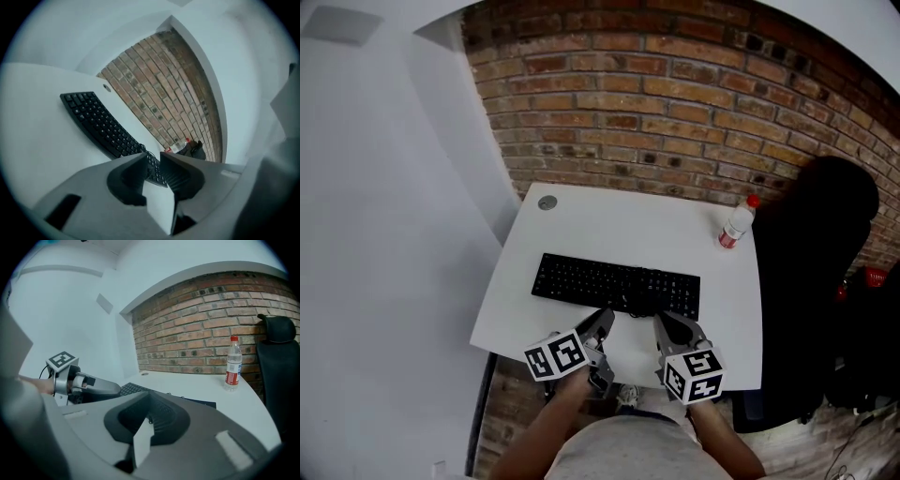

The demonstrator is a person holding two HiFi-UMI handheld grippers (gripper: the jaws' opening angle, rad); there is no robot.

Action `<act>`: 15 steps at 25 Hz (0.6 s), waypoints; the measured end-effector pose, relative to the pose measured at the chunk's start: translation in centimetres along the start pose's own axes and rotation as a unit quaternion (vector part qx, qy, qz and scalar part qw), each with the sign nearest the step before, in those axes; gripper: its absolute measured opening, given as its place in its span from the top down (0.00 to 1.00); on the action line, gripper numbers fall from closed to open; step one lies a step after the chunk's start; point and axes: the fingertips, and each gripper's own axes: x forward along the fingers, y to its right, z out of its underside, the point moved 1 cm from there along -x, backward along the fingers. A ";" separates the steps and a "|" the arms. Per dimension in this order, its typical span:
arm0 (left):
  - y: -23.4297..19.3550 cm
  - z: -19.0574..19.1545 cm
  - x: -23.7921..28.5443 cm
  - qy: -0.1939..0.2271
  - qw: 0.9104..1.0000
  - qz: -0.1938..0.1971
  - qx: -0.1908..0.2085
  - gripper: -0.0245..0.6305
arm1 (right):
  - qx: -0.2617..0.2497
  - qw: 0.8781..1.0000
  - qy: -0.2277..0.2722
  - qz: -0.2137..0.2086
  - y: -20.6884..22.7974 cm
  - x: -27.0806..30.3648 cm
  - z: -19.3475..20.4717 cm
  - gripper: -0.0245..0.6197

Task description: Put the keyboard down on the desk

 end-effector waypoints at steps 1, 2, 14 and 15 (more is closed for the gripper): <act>0.1 0.1 -0.2 -0.004 1.000 -0.008 0.022 0.86 | -0.001 1.000 0.002 -0.001 -0.2 -0.2 -0.1 0.95; 0.2 0.2 -0.4 -0.007 0.999 -0.017 0.045 0.89 | -0.001 1.000 0.004 -0.003 -0.4 -0.4 -0.3 0.95; 3.0 0.3 -1.6 -0.022 0.976 -0.020 0.218 0.97 | -0.008 1.000 0.019 0.001 -2.1 -2.6 -1.3 0.95; 3.1 0.4 -1.6 -0.023 0.974 -0.018 0.224 0.97 | -0.008 1.000 0.019 0.003 -2.0 -2.8 -1.3 0.95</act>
